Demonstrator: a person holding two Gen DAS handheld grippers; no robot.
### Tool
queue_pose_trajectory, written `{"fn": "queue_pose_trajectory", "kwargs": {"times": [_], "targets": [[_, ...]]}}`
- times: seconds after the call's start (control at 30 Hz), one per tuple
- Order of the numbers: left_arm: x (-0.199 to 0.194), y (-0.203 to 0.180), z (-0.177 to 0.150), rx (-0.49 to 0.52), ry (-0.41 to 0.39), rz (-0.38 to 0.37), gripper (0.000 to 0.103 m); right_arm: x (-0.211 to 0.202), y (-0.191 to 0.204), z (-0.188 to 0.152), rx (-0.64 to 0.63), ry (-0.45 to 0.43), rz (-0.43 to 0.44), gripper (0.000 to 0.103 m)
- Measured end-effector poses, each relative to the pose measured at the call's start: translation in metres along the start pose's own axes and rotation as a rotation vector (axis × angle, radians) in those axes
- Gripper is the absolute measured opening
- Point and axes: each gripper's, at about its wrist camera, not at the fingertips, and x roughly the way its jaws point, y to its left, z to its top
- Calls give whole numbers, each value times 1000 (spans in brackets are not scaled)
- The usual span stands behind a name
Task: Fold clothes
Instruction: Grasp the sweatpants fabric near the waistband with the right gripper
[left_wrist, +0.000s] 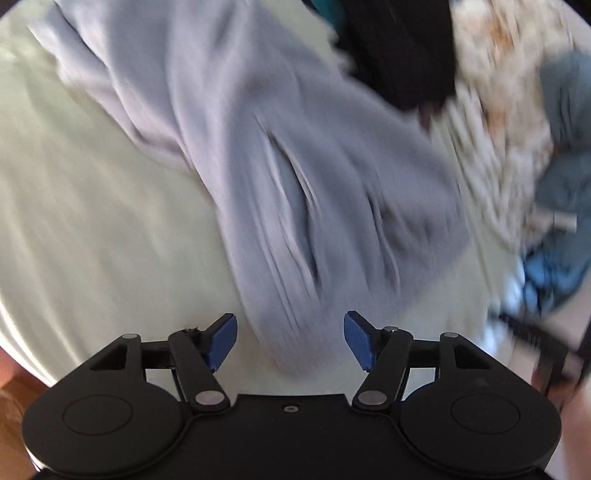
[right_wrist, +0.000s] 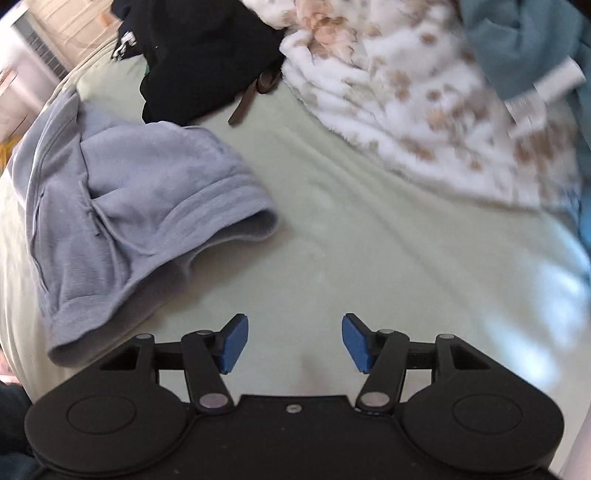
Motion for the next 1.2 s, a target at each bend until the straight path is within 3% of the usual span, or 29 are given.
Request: {"fn": "queue_pose_trajectory", "kwargs": {"times": [0.1,0.17,0.2,0.27,0.3,0.33,0.47,0.53,0.63,0.73,0.9,0.93,1.0,1.1,1.2], "targets": [[-9,22,37,-51,-79,19,69,-1,17,-14,115,-20,70,58],[-14,44,74,-82,-129,13,69,1,46,-35,295,-46,190,58],[-14,43,78,-84,-133,11,69,5,57,-39,334,-48,219,59],[-18,64,119,-105,-165,-23,69,12,89,-48,413,-54,259,61],[-18,65,121,-103,-167,-27,69,15,102,-51,441,-56,266,63],[-15,73,149,-79,-172,-64,69,19,112,-53,466,-56,268,64],[4,71,205,10,-143,-76,69,40,159,-68,665,-87,214,73],[5,75,219,50,-132,-72,69,55,178,-77,799,-108,195,74],[10,76,240,87,-121,-84,69,70,194,-85,895,-132,157,74],[18,74,255,95,-80,-161,69,76,202,-91,946,-161,139,63],[17,75,260,109,-81,-163,69,74,210,-89,963,-176,62,20],[17,72,262,119,-100,-158,69,73,209,-90,969,-178,46,7],[18,64,266,141,-122,-171,69,66,207,-95,985,-202,36,5],[22,59,277,66,-91,-230,69,59,208,-97,986,-217,30,4],[24,51,283,69,-94,-221,78,56,209,-95,966,-211,27,4]]}}
